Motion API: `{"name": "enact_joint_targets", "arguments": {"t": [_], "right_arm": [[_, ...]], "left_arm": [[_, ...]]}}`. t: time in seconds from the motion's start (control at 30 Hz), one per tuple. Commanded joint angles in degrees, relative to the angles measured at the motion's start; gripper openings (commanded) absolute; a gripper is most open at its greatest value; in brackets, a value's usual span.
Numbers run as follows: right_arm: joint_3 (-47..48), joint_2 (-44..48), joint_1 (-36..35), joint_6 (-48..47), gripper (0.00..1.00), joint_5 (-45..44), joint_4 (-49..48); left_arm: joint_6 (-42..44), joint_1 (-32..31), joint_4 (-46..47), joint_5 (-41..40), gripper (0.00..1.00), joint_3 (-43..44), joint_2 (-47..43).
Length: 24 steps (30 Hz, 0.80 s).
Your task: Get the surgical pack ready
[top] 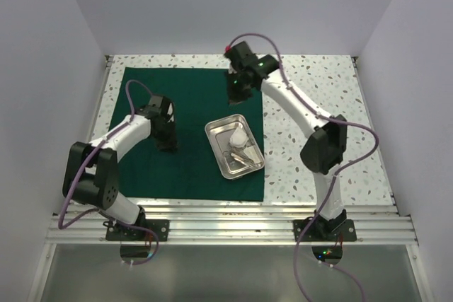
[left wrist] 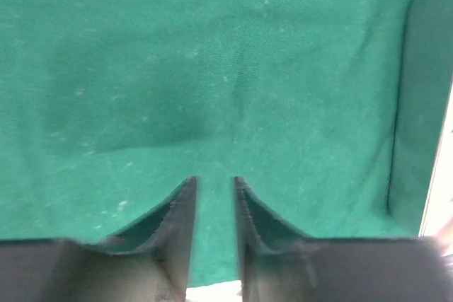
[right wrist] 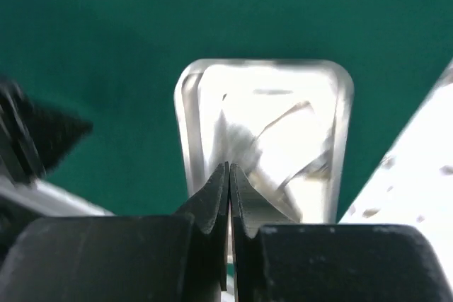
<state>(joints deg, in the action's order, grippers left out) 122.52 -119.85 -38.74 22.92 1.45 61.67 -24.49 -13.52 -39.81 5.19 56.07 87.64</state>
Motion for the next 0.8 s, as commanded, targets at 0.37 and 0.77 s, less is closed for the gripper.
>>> {"name": "enact_joint_targets", "arguments": {"t": [0.37,0.77], "right_arm": [[-4.7,-12.2,16.3,-5.3,0.00,14.5,-26.6],[-19.0,-13.6,20.5,-3.7,0.00,3.5,-27.0]], "left_arm": [[-3.5,0.3,2.4,1.8,0.00,6.2,10.5],[-3.1,0.2,1.4,2.5,0.07,10.6,19.2]]}}
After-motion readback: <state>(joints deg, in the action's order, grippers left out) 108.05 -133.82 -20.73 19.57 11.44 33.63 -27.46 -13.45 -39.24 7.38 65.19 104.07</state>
